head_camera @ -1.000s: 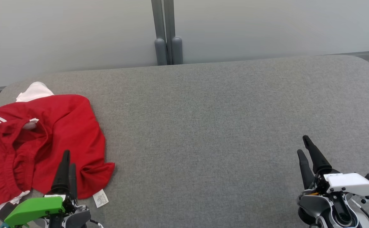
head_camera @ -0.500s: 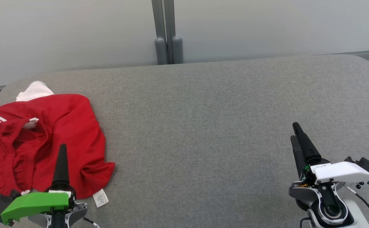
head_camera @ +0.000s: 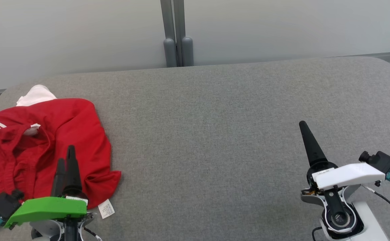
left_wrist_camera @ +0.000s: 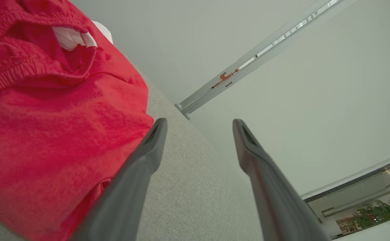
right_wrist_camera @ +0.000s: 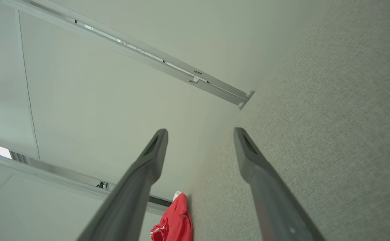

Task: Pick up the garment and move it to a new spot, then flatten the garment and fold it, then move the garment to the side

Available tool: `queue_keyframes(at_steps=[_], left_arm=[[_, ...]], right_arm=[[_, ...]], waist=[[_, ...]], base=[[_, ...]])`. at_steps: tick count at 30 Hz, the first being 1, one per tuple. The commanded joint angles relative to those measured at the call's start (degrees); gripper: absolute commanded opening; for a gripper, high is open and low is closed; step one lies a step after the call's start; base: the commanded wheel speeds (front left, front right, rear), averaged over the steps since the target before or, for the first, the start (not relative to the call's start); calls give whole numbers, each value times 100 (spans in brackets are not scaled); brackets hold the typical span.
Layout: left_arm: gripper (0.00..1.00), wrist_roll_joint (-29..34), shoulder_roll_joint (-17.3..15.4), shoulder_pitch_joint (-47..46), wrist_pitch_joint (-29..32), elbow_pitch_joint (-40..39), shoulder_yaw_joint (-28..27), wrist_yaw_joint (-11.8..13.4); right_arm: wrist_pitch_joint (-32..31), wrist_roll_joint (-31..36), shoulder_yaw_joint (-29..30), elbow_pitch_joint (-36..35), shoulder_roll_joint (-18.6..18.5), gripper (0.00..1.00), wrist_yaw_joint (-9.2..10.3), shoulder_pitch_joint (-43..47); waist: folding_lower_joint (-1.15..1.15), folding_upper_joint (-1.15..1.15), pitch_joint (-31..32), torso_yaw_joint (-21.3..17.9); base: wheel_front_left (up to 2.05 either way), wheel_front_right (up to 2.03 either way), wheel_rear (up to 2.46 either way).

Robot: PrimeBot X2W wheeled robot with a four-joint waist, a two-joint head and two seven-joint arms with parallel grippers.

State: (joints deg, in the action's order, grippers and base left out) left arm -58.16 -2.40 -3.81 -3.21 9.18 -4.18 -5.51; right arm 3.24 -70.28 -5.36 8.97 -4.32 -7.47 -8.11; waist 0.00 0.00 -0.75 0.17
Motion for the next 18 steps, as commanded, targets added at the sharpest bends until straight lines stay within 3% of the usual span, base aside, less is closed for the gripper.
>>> queue_keyframes(at_steps=[1, 10, 18], left_arm=[[100, 288, -37, -62, -70, -121, 18, 28], [100, 1541, -41, -28, -254, -16, 186, 207], [100, 2257, -46, -3, -389, -63, 324, 223]], right_arm=[[64, 217, -58, -123, -32, 100, -1, -177], [249, 1346, -264, 62, -105, 100, -2, -230], [385, 2145, -379, 337, -94, 100, -2, -297]], waist=[[0, 0, -1, 1], [0, 0, 15, 14], [0, 0, 25, 28]], base=[[0, 0, 0], [0, 0, 0], [0, 0, 0]])
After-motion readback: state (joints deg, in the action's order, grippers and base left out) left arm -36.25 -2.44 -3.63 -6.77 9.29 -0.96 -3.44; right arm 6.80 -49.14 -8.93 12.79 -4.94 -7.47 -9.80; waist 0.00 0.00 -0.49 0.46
